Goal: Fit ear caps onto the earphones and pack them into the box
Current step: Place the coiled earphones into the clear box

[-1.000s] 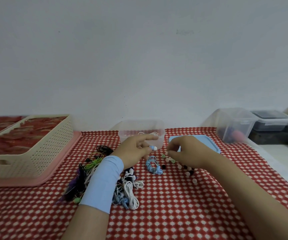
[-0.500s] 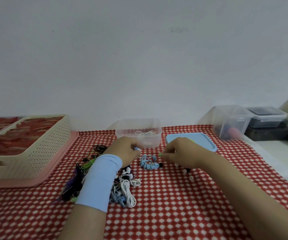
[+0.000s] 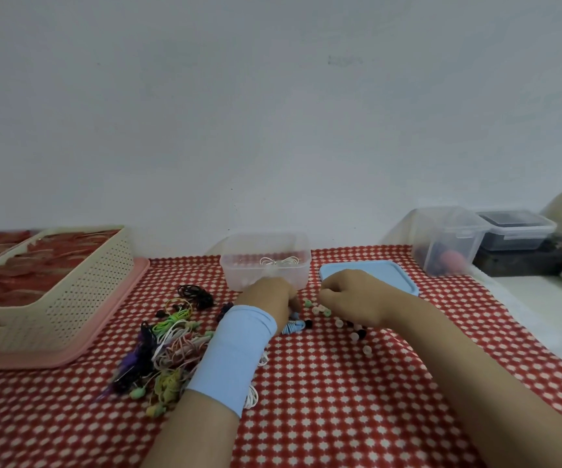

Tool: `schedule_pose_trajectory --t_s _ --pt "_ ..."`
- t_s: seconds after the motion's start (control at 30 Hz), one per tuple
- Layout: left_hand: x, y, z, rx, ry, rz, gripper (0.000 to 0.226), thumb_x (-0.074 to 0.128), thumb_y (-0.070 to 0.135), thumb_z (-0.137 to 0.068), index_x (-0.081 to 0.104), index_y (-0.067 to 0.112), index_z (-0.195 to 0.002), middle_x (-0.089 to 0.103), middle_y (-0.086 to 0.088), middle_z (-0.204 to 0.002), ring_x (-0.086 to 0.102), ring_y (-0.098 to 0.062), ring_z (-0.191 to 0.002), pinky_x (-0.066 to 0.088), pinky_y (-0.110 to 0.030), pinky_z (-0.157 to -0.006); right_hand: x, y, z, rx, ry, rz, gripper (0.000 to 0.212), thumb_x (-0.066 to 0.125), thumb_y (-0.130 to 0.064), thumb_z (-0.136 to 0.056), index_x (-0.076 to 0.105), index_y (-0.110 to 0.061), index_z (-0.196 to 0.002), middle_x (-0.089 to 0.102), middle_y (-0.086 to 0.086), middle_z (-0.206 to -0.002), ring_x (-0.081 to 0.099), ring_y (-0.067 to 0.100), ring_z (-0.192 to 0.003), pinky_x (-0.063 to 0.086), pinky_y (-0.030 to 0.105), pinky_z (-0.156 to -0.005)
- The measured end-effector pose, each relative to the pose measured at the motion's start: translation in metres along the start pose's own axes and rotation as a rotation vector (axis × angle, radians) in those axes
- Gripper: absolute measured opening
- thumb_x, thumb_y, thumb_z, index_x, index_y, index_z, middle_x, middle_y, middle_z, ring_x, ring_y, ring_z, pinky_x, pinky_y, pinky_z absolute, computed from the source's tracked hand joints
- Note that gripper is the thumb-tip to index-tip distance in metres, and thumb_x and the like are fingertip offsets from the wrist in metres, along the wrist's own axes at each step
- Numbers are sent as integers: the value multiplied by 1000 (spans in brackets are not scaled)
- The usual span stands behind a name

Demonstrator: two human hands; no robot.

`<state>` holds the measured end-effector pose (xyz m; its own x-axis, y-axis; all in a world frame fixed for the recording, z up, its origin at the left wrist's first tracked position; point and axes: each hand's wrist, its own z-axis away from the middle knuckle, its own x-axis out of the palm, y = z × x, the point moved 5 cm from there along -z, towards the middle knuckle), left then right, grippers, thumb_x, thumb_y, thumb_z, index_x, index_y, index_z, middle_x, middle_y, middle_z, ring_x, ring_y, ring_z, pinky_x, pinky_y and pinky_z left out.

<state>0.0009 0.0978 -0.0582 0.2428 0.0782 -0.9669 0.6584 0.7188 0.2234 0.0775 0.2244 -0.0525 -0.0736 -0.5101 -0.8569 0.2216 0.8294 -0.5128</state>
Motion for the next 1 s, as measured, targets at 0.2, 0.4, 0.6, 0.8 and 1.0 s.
schedule_pose_trajectory --t_s 0.2,0.4,0.6,0.8,1.0 --pt "-6 -12 11 13 141 317 11 67 23 -90 71 26 -100 71 9 -103 65 -10 -92 49 -23 -83 -7 -2 -1 -121 73 -129 16 68 -24 -91 84 -21 -91 77 -8 -80 60 -1 -56 50 19 -55" --pt "-21 -14 29 51 125 806 11 73 12 -85 68 14 -95 76 -5 -85 60 -3 -54 54 -20 -61 -12 -2 0 -143 162 -291 22 74 -18 -91 78 -24 -112 77 -11 -95 67 -9 -70 54 11 -64" --pt "-18 -17 30 53 91 933 10 68 4 -88 71 10 -95 78 2 -83 60 -4 -53 54 -19 -64 -14 -8 6 -201 127 -544 5 79 -19 -88 79 -14 -89 69 4 -64 50 10 -48 42 20 -46" --pt "-18 -18 30 64 98 969 12 67 6 -89 72 12 -99 78 2 -84 61 0 -57 47 -11 -54 -6 -12 7 -218 32 -694 9 74 -21 -90 83 -19 -92 55 20 -64 38 24 -51 35 24 -44" --pt "-16 -20 29 82 111 986 14 65 9 -92 73 11 -103 77 -3 -89 58 2 -54 42 -7 -51 -5 -11 7 -188 34 -748 12 72 -17 -92 83 -16 -95 62 20 -66 45 18 -47 33 24 -42"
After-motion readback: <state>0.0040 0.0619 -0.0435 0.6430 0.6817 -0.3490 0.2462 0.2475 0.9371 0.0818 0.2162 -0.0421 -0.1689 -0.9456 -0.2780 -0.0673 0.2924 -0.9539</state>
